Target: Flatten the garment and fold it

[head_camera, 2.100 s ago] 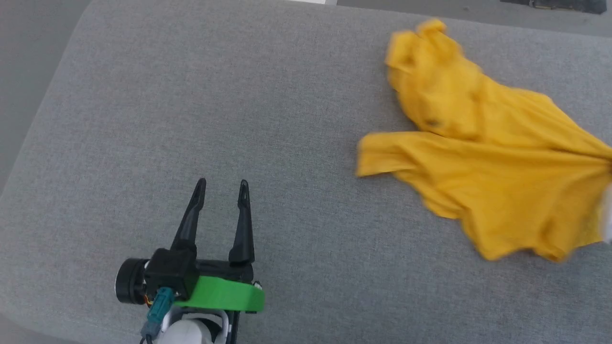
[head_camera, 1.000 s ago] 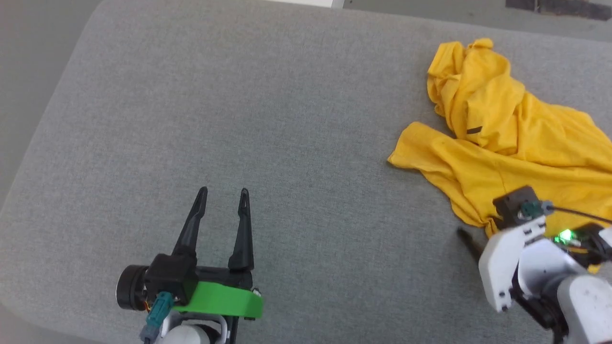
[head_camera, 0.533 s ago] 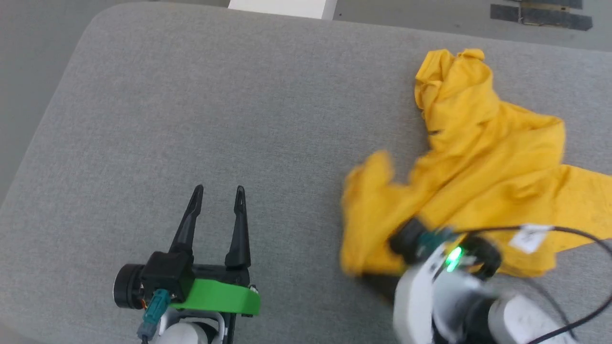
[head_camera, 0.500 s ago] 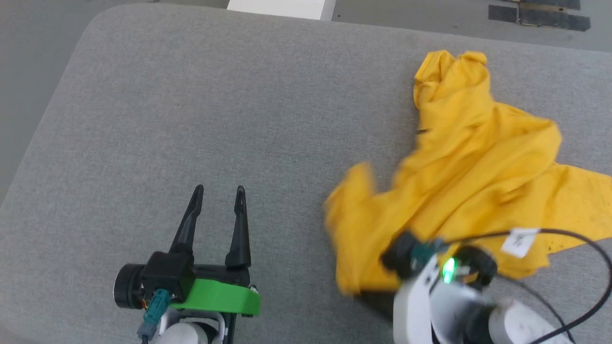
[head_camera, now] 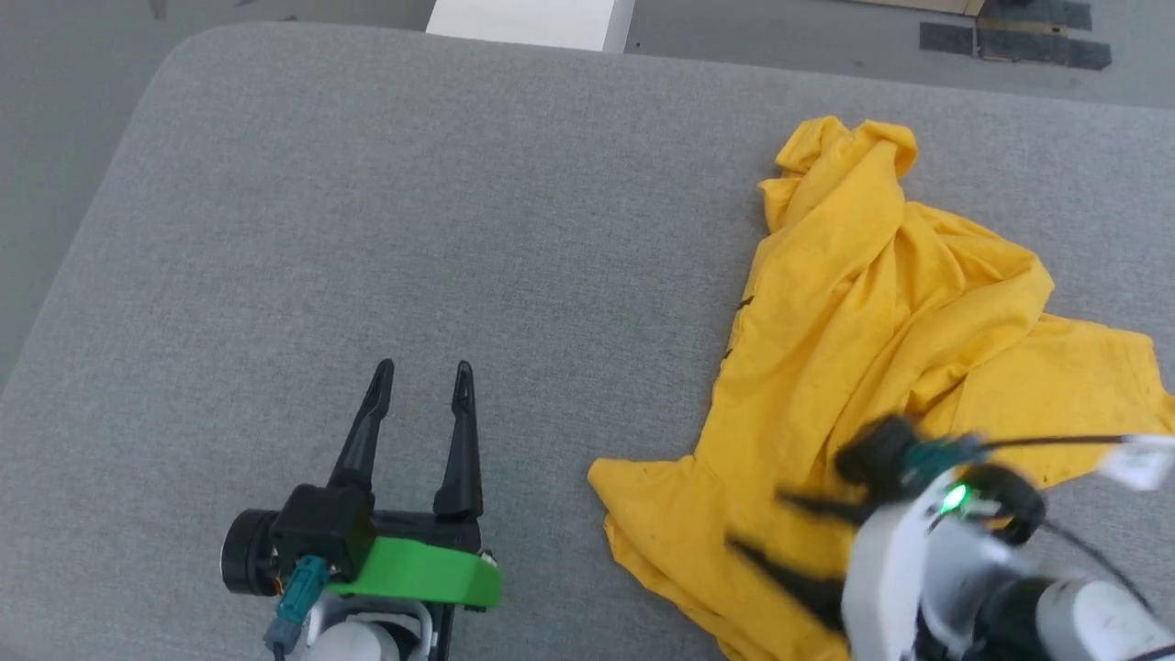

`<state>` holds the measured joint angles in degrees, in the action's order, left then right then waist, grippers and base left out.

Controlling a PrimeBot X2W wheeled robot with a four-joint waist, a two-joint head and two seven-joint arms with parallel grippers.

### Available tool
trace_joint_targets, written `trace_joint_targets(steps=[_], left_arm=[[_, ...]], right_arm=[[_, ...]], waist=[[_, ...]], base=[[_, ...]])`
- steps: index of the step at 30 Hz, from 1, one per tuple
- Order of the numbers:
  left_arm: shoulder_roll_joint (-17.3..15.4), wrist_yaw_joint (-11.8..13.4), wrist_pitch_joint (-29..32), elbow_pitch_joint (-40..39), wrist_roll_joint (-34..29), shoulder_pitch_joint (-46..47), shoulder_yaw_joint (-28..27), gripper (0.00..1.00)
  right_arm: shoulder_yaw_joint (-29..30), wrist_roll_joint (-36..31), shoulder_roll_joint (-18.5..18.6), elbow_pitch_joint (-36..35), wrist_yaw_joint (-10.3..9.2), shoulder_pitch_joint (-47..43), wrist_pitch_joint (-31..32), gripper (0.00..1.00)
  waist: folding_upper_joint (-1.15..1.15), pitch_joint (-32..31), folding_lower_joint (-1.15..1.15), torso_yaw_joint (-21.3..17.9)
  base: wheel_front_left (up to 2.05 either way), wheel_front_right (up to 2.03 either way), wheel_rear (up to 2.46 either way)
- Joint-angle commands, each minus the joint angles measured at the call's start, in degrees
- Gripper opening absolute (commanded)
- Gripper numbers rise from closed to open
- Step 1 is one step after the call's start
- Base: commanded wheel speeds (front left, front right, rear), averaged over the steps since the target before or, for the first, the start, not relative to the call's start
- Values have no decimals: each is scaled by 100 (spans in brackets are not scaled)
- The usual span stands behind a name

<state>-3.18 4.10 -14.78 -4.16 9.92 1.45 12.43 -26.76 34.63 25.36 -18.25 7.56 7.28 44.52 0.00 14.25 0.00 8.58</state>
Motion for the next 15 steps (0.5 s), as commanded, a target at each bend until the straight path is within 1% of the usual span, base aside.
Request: trace_joint_targets(steps=[1, 4, 8, 11, 13, 15], left_arm=[[23, -19, -22, 8, 35, -16, -23, 100], [24, -26, -22, 1, 13, -57, -37, 100], [14, -49, -22, -17, -21, -126, -51, 100], [-9, -71, -22, -44, -34, -196, -81, 100], [-33, -83, -22, -57, -43, -265, -105, 100], [-50, -80, -22, -82, -45, -357, -143, 100]], right_arm=[[325, -152, -200, -73, -8, -35, -293, 100], [1133, -699, -665, -130, -8, -58, -985, 100], [2302, -1818, -1338, -202, -8, -267, -2009, 100], [3242, -2650, -1877, -242, -8, -590, -2770, 100], [3848, -3034, -2121, -278, -8, -854, -3211, 100], [4378, -3201, -2228, -292, -8, -1108, -3563, 100]], waist=[[0, -65, 0, -39], [0, -133, 0, -73], [0, -218, 0, -112], [0, -267, 0, -130], [0, -290, 0, -139], [0, -309, 0, -170]], base=[[0, 0, 0], [0, 0, 0], [0, 0, 0], [0, 0, 0], [0, 0, 0], [0, 0, 0]])
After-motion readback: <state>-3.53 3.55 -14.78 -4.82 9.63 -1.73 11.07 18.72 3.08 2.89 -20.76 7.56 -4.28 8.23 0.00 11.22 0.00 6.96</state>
